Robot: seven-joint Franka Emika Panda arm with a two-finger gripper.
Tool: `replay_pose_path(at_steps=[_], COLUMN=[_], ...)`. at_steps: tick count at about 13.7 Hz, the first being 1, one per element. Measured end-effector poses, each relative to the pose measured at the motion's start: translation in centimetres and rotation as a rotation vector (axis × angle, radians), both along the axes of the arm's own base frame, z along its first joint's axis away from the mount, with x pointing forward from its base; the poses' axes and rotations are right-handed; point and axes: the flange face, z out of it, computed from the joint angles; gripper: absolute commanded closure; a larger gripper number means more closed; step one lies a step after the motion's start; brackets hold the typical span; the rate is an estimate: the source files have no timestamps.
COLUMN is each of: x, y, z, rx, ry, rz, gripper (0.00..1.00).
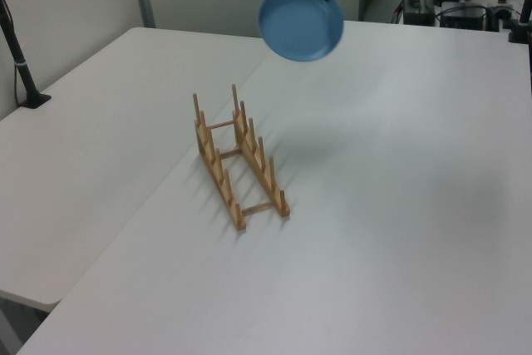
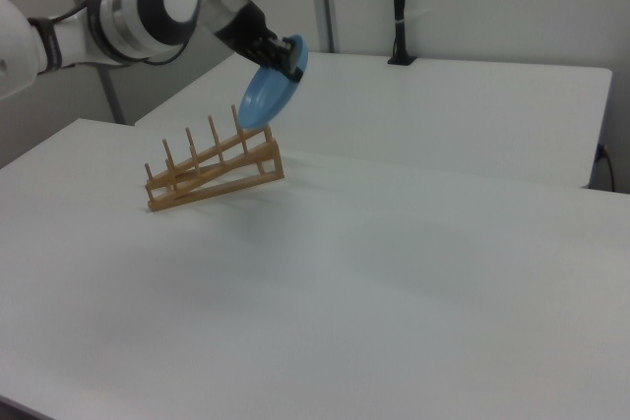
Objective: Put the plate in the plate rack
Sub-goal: 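Carry the plate upright over the wooden rack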
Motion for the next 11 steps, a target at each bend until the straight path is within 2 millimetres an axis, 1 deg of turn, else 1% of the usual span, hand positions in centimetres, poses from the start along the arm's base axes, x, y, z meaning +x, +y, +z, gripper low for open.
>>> replay_pose_path(at_steps=[2,3,5,7,8,9,11], x=[0.3,0.4,0.6,1.0,1.2,1.5,2.0], y=[3.2,5.9,9.8,13.6,14.9,16.1,17.6], z=[0.6,0.5,-0.6,-3.0,-4.3,-5.7,-8.1], rx=[-0.087,-0.137,-0.212,-0.261,-0.277,-0.286,-0.298], ry=[-0.101,-0.174,-0.275,-0.390,-0.436,-0.472,-0.512], rz=[-0.038,-0.068,-0.090,-0.100,-0.097,-0.090,-0.071], gripper=[1.00,1.00,1.00,1.00,1.00,1.00,1.00])
